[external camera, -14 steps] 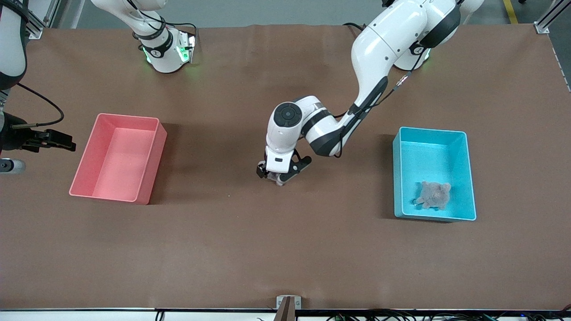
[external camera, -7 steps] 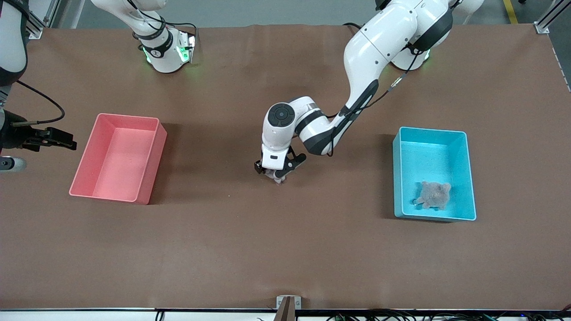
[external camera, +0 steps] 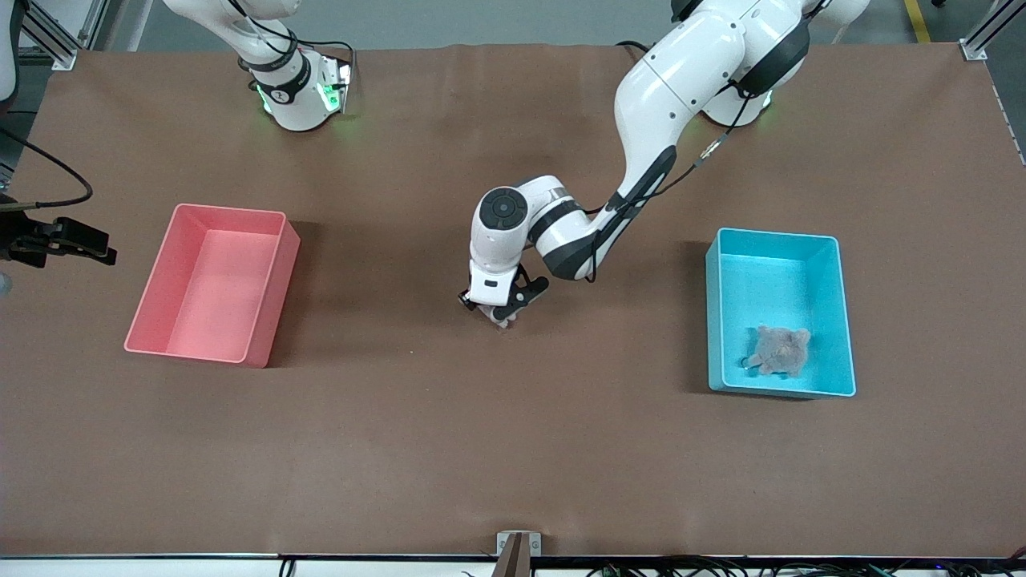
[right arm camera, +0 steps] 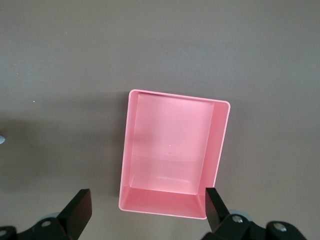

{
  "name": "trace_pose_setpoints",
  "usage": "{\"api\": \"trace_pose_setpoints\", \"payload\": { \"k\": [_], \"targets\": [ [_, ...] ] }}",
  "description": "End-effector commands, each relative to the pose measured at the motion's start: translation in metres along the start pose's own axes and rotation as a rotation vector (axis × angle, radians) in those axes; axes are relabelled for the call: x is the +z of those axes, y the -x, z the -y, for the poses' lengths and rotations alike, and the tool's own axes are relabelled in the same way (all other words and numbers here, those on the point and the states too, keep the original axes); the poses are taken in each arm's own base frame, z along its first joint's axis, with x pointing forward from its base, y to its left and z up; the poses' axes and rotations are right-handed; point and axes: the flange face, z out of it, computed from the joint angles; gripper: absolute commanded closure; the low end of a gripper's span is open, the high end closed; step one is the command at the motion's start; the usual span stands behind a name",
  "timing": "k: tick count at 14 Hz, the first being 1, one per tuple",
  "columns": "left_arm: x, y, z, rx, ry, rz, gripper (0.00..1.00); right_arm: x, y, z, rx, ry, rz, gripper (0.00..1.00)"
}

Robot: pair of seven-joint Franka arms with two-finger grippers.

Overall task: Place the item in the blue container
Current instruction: 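Carry the plush over the blue box with the left gripper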

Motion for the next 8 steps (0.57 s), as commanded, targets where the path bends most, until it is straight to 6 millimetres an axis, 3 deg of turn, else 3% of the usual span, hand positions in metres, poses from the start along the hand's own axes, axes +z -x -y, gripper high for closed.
{"api": "trace_pose_setpoints", "payload": {
  "k": [1,3,5,6,8],
  "targets": [
    [0.003,-0.011,0.000,0.010,-0.005,-0.043,1.00,0.000,0.007,0.004,0.003,-0.025,0.040,0.00],
    [-0.009,-0.020,-0.003,0.018,0.003,-0.058,1.00,-0.002,0.008,0.014,-0.018,-0.016,0.046,0.00],
    [-0.027,-0.028,-0.004,0.019,-0.017,-0.074,1.00,0.001,0.011,0.010,-0.011,-0.024,0.068,0.00],
    [-0.041,-0.032,-0.006,0.018,-0.020,-0.083,1.00,0.001,0.014,0.011,-0.011,-0.025,0.080,0.00],
    [-0.087,-0.067,-0.009,-0.002,0.002,-0.106,1.00,0.001,0.020,0.008,-0.007,-0.028,0.103,0.00]
  ]
}}
